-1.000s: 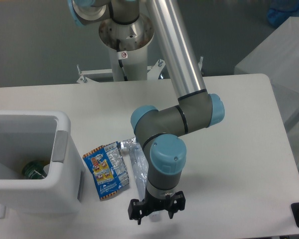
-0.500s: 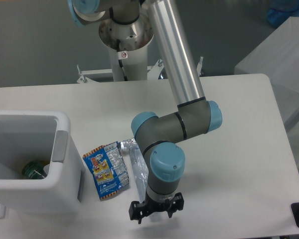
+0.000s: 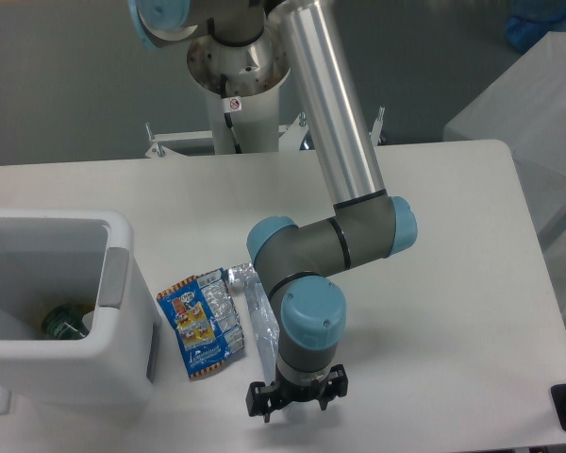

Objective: Place the trash in the trash can
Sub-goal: 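Align the gripper over the bottle and close on it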

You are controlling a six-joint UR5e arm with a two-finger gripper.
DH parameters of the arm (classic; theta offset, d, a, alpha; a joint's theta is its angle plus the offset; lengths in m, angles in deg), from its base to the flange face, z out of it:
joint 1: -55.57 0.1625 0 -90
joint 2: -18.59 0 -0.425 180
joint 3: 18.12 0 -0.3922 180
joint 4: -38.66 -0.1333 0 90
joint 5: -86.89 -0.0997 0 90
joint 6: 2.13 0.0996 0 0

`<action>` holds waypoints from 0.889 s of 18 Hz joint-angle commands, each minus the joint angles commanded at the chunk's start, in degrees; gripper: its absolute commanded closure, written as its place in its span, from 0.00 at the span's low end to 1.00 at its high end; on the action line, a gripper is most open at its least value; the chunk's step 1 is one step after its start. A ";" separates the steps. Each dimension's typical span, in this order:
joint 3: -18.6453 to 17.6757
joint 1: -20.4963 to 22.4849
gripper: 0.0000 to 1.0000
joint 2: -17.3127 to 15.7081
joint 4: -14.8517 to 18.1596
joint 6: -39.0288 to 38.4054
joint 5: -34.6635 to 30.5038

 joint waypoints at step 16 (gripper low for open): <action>-0.79 -0.79 0.48 -0.26 -0.09 -1.41 -2.11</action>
